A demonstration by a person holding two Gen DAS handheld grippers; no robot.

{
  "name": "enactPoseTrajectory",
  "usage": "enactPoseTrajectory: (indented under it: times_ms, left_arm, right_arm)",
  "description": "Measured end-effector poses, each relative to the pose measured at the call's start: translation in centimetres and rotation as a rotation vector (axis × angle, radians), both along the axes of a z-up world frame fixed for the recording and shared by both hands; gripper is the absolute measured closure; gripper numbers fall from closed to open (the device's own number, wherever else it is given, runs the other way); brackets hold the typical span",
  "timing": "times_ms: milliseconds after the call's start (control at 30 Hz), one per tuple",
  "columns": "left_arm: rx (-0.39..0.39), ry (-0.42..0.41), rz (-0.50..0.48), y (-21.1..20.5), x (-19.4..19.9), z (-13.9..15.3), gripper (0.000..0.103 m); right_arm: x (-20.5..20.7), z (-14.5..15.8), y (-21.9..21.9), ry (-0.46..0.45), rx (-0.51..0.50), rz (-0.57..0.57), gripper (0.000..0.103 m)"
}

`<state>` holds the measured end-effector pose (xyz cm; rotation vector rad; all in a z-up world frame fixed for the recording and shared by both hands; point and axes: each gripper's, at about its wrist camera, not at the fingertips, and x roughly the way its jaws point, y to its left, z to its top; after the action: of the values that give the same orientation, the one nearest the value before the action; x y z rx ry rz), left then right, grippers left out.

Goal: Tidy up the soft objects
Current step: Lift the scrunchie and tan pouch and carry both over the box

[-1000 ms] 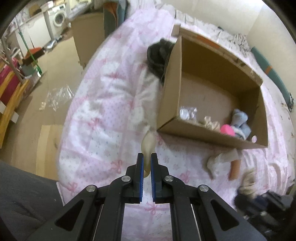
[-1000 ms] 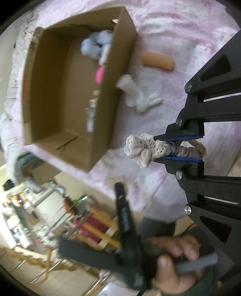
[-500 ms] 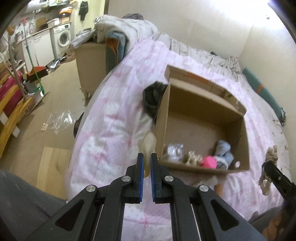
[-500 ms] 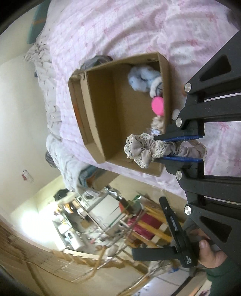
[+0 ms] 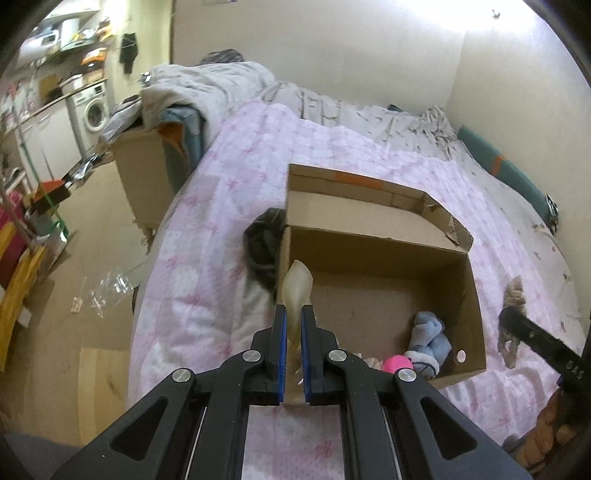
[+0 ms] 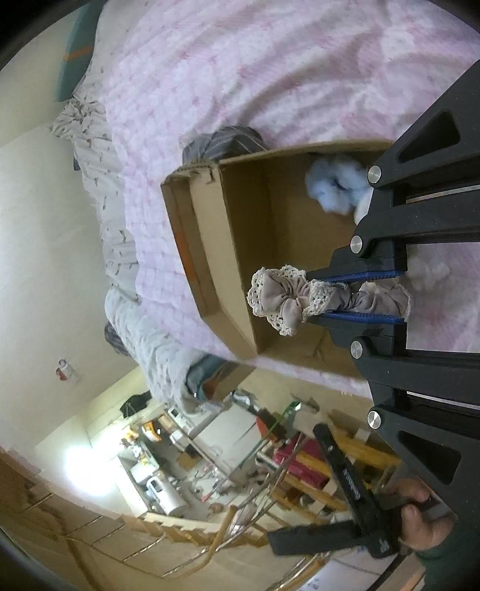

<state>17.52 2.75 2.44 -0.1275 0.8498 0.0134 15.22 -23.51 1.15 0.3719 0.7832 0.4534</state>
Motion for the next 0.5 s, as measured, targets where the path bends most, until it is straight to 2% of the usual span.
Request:
enactPoseTrajectory:
  times_ms: [167, 267, 500]
  left_arm:
    - [0.022, 0.032, -0.063, -2.4, 2.6, -2.0, 0.097]
    - [0.006, 0.051, -0.106, -3.3, 3.5, -3.7, 0.097]
    - [-0.032, 0.118, -0.124, -3.5, 4.2, -6.7, 0.096]
  right_arm:
    - [1.0, -2.7, -0.4, 0.059, 0.007, -0.030, 0.087]
    - [1.4, -4.4, -0.5, 0.107, 0.014, -0.050, 0.087]
    - [1.9, -6.6, 0.0, 0.164, -0.019, -0.050, 0.087]
